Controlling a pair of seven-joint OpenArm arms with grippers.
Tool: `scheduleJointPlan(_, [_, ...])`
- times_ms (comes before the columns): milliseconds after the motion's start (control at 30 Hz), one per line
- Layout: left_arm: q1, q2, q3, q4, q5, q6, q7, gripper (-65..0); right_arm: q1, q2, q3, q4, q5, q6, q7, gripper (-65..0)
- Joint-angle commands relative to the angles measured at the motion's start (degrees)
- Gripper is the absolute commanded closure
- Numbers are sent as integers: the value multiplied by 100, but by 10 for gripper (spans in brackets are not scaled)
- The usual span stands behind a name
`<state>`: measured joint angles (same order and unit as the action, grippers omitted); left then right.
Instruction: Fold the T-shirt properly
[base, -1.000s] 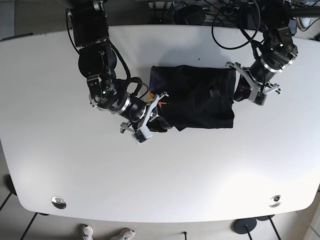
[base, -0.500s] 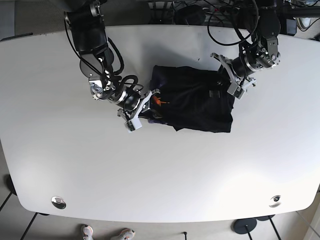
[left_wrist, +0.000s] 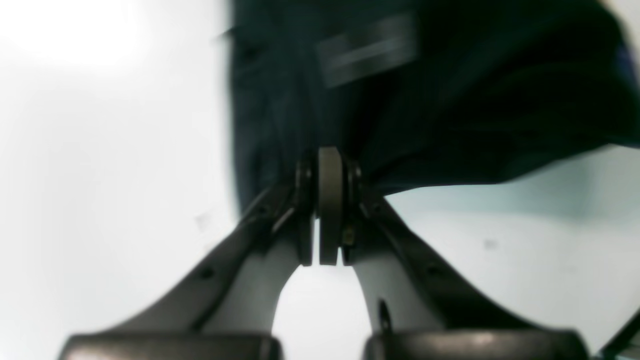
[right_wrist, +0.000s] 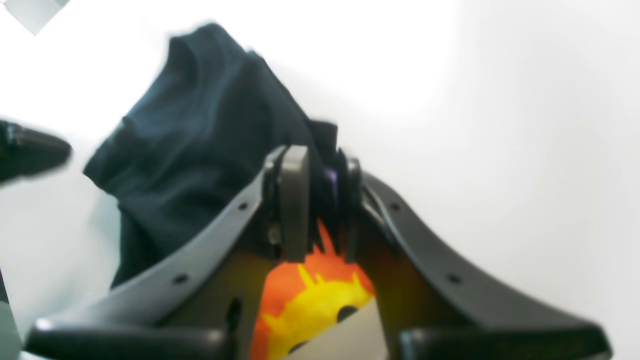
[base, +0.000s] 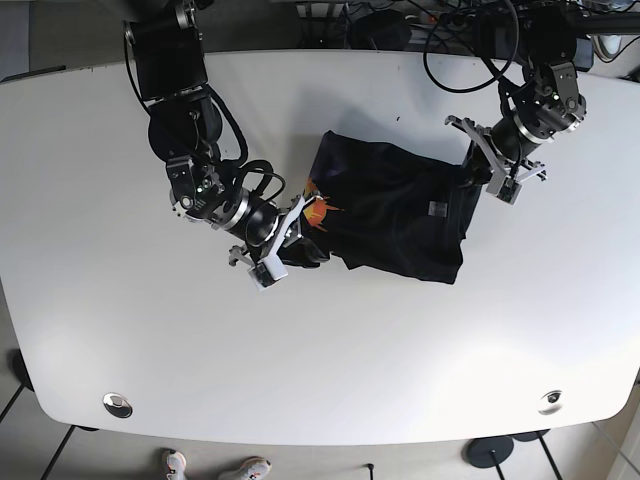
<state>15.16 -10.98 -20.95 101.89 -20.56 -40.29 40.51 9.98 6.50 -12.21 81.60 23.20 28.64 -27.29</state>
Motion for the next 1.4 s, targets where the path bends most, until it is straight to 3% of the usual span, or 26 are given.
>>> scheduleJointPlan(33, [-17,-84,-54,-83,-23,29,-108,0,369,-4,-6,-191,58,24,105,-94])
scheduleJointPlan(133, [-26,-84,-54,-470,-23,29,-126,0,695,-4,-6,-938,58,41,254,-94])
scheduleJointPlan(267, [-175,-110,-63,-1068,-23,29,-161,0,1187,-4,-23,-2626,58,85,1221,-94])
scheduleJointPlan(333, [-518,-110,-63,-1367,-23,29,-161,0,1222,5,-23,-2987,58,296,1485,-94])
scheduleJointPlan(400, [-852,-119,-54,-1701,-23,29,-161,0,1081,40,-23,-2960,58,419,1485,-94])
scheduleJointPlan(533, [-1775,-128,-11,-2571,20,29,-135,0,510,216,-6,-2283,58,384,1485,-94])
scheduleJointPlan(700, [-3173,-84,473,-3960,803,29,-337,0,-396,304,21,-991,58,349,1063,-94])
scheduleJointPlan(833, [-3885,-84,886,-4742,1005,29,-864,0,-1055,374,30,-121,58,331,913,-94])
scheduleJointPlan(967, [-4052,-234,930,-4338,1014,29,-847,0,-1336,488,117,530,102,-3,808,-94])
scheduleJointPlan(1133, [-3252,-321,948,-2466,996,29,-328,0,-1459,427,320,1769,111,-47,17,-94])
scheduleJointPlan(1300, [-2241,505,1036,-857,1023,29,182,0,-1248,-145,12,1787,67,-56,-344,-94])
scheduleJointPlan(1400, [-1907,804,1379,-672,1023,29,261,0,-1002,-285,-261,1330,58,-56,-317,-94])
